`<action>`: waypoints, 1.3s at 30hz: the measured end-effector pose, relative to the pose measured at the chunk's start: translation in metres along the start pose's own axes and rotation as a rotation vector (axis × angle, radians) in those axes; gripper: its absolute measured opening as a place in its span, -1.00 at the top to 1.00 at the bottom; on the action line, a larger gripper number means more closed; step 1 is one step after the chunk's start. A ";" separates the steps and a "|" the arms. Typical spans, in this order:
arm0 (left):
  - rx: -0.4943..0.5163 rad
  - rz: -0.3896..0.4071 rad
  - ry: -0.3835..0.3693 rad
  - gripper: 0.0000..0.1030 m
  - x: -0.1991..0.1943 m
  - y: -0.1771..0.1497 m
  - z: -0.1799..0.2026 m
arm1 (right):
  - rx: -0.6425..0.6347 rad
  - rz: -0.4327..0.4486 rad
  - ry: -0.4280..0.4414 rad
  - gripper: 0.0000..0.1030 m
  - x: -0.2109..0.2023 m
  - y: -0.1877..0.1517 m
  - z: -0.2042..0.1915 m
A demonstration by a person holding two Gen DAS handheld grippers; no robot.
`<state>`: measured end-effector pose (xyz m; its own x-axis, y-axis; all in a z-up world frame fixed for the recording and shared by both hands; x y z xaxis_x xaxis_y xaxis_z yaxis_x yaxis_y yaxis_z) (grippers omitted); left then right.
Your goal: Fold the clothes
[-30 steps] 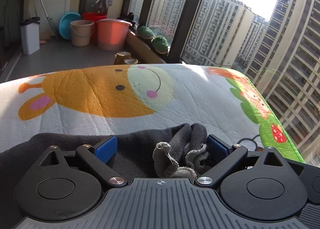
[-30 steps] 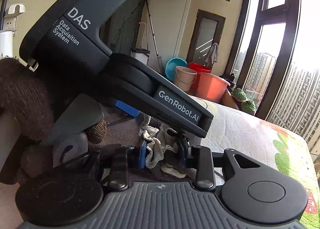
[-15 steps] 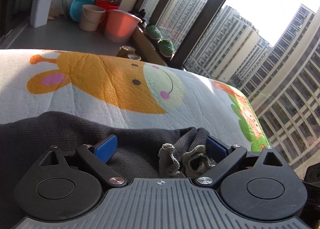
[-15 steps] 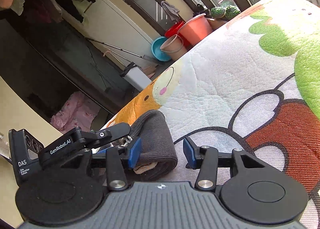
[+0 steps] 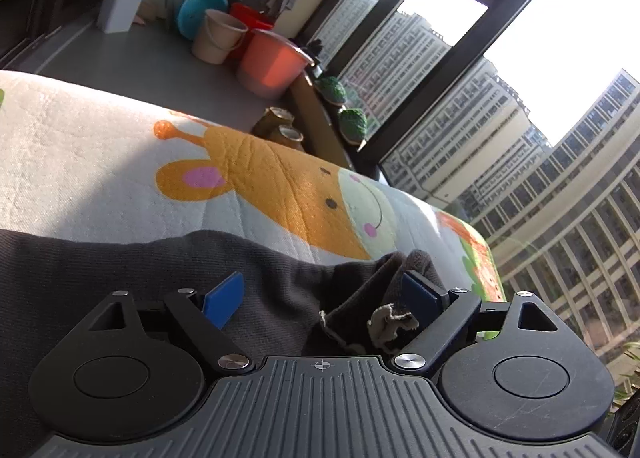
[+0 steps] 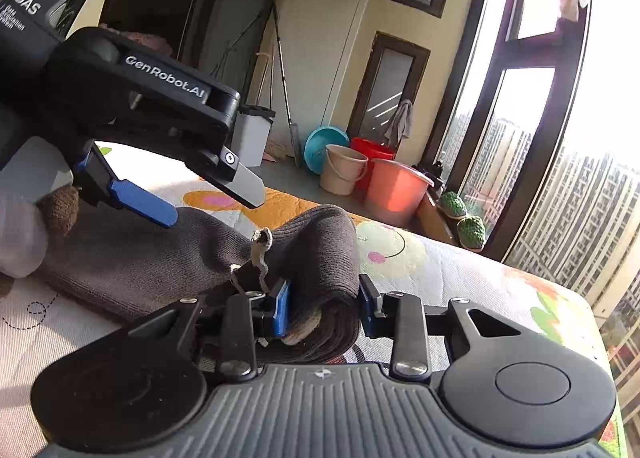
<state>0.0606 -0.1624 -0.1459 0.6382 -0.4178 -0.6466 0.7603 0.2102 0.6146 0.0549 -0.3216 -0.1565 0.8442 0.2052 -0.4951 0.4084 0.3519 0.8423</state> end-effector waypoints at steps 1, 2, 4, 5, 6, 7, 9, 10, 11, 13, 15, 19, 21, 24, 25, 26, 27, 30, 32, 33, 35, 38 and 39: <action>0.011 -0.014 -0.012 -0.07 -0.001 -0.001 0.003 | -0.068 0.008 -0.007 0.36 0.001 0.001 -0.013; 0.021 -0.026 -0.024 -0.07 -0.003 -0.003 0.006 | -0.135 0.016 -0.015 0.36 0.002 0.002 -0.027; 0.037 -0.025 -0.036 -0.09 -0.005 -0.005 0.013 | -0.178 0.014 0.006 0.36 0.003 0.003 -0.041; 0.047 -0.020 -0.045 -0.10 -0.008 -0.006 0.016 | -0.201 0.016 0.010 0.37 0.003 0.004 -0.048; 0.055 -0.014 -0.055 -0.16 -0.009 -0.007 0.019 | -0.218 0.015 0.018 0.37 0.006 0.004 -0.051; 0.063 -0.010 -0.060 -0.19 -0.010 -0.008 0.022 | -0.235 0.015 0.025 0.37 0.010 0.004 -0.055; 0.080 -0.014 -0.039 -0.20 -0.006 -0.010 0.025 | -0.244 0.015 0.036 0.37 0.010 0.003 -0.057; 0.087 -0.021 -0.018 -0.17 -0.002 -0.011 0.025 | -0.246 0.017 0.037 0.37 0.009 0.002 -0.058; 0.094 -0.035 0.013 -0.15 0.006 -0.013 0.024 | -0.234 0.019 0.042 0.37 0.008 0.001 -0.055; 0.101 -0.051 0.044 -0.18 0.018 -0.016 0.022 | -0.189 0.022 0.067 0.35 0.003 -0.001 -0.049; 0.091 -0.060 0.049 -0.23 0.025 -0.019 0.018 | -0.103 0.025 0.125 0.30 -0.006 -0.002 -0.040; 0.053 -0.067 0.050 -0.31 0.028 -0.017 0.009 | 0.224 0.041 0.280 -0.15 -0.021 -0.005 0.001; 0.024 -0.075 0.041 -0.35 0.030 -0.016 0.005 | 0.411 0.042 0.324 -0.25 -0.023 -0.010 0.026; -0.017 -0.083 0.024 -0.36 0.033 -0.015 0.000 | 0.637 -0.007 0.368 -0.38 -0.008 -0.025 0.050; -0.027 -0.082 0.019 -0.36 0.032 -0.015 -0.002 | 0.693 -0.020 0.386 -0.40 -0.003 -0.031 0.052; -0.035 -0.079 0.014 -0.36 0.032 -0.015 -0.003 | 0.749 -0.033 0.403 -0.42 0.002 -0.036 0.054; -0.044 -0.075 0.007 -0.36 0.031 -0.015 -0.005 | 0.804 -0.046 0.421 -0.48 0.007 -0.041 0.056; -0.070 -0.053 -0.019 -0.35 0.030 -0.015 -0.012 | 0.867 -0.043 0.436 -0.52 0.017 -0.047 0.051; -0.088 -0.035 -0.043 -0.33 0.028 -0.016 -0.017 | 0.872 -0.044 0.443 -0.48 0.019 -0.047 0.044; -0.098 -0.031 -0.056 -0.31 0.028 -0.016 -0.019 | 0.851 -0.054 0.437 -0.25 0.020 -0.045 0.039; -0.124 -0.017 -0.074 -0.35 0.024 -0.014 -0.024 | 0.785 -0.069 0.397 0.03 0.021 -0.042 0.031; -0.178 0.022 -0.095 -0.55 0.015 -0.009 -0.036 | 0.664 -0.063 0.320 0.31 0.020 -0.026 0.016; -0.195 0.035 -0.102 -0.62 0.012 -0.008 -0.040 | 0.652 -0.063 0.310 0.35 0.021 -0.022 0.016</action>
<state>0.0673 -0.1336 -0.1764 0.6565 -0.4922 -0.5716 0.7533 0.3887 0.5305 0.0695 -0.3396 -0.1817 0.7149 0.4859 -0.5028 0.6583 -0.2253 0.7182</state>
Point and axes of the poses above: each gripper's, at about its wrist camera, not at the fingertips, and x roughly the way its jaws point, z to its right, y to its top, the point moved 6 cm from there along x, roughly the way its jaws point, and after that the axes turned 9 degrees about y, right-handed, at the moved point
